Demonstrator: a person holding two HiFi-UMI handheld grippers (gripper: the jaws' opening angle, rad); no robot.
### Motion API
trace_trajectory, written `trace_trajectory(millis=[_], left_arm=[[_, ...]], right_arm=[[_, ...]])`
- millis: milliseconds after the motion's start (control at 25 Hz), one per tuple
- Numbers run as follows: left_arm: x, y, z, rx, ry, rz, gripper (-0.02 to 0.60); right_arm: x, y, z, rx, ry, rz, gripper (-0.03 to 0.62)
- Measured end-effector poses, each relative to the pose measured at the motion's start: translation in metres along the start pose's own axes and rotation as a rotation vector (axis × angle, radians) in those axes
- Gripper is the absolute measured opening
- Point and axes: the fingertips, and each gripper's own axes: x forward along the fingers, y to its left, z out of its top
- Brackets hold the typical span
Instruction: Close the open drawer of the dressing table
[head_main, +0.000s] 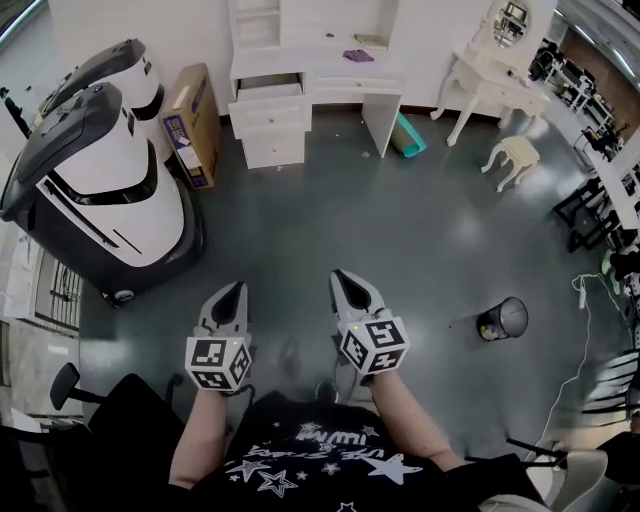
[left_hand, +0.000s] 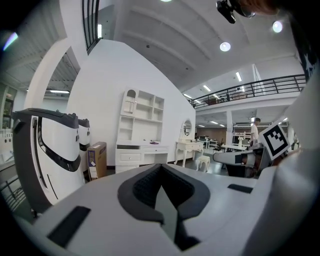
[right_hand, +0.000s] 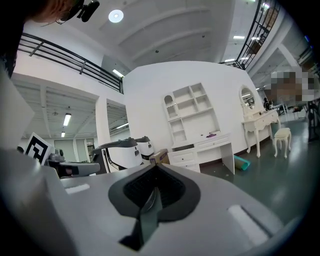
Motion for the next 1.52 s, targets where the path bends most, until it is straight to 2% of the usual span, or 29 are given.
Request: trace_trajectory(millis=[200,400,560,1000,1520], left_arm=[[0.005,0.002,0.002,0.005,0.009,0.049,0.009],[0.023,0.012,-0.005,-0.008,0.029,0.042,0.009],[0.056,0.03,-0.01,-0.028,0.042,0.007,0.009],[0.16,0.118,0.022,-0.03,0.035,-0.057,0.009],[0.211,0.212,0.036,-0.077,0.047,-0.109,0.009]], right_arm=[[0.009,-0.024,-0.005,0.042,0.016,-0.001,0.003],[0.03,-0.032,-0.015,0.053,0.052,-0.006,0.003],[0.058,-0.038,-0.019,0.055,0.065,-0.017,0.003],[0.189,-0.051,0.001,0.04,0.076,-0.079,0.003],[0.297,-0.024,0.009,0.021,0.121,-0.125,0.003]])
